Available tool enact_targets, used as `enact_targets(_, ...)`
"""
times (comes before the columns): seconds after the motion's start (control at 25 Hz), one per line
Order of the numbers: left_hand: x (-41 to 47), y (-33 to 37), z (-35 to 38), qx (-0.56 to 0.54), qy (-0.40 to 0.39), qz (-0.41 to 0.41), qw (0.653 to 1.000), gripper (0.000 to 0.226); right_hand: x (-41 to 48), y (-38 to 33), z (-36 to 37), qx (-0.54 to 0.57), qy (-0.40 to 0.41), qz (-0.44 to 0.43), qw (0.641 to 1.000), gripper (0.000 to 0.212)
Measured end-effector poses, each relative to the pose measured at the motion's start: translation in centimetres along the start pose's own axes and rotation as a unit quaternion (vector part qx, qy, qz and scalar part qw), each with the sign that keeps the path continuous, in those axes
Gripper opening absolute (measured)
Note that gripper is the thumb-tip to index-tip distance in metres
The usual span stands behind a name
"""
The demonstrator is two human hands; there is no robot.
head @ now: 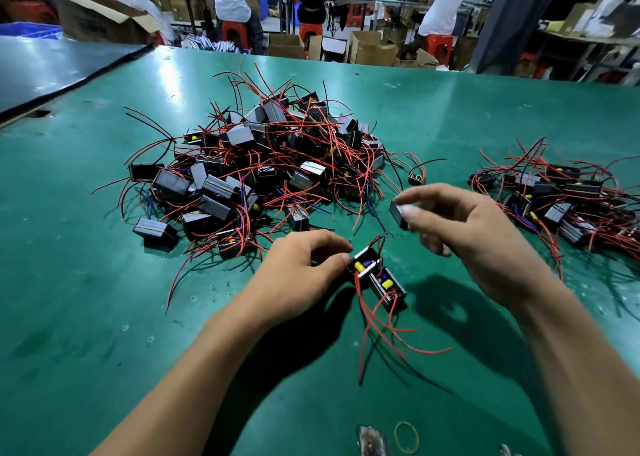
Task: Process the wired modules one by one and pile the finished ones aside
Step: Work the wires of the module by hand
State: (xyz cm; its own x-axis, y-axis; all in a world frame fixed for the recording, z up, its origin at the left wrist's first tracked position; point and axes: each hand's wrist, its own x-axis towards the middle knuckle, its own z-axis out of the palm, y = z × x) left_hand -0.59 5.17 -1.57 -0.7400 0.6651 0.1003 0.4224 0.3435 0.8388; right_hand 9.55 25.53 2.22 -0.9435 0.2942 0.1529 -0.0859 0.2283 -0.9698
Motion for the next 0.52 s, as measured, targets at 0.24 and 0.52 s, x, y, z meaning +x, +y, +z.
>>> enact_targets(0.24,0.3,-0.3,0.3,-0.039,-0.015,-0.012,0.999,0.021,-1.2,0.5,4.1,-0.419,-0.11,0.01,0.901,0.024)
enact_targets(0.52,0.4,-0.9,0.4,-0.047,0.021,-0.056,0.997,0.016,0.0,2.5,1.2,-0.486,-0.011,0.048,0.873,0.024)
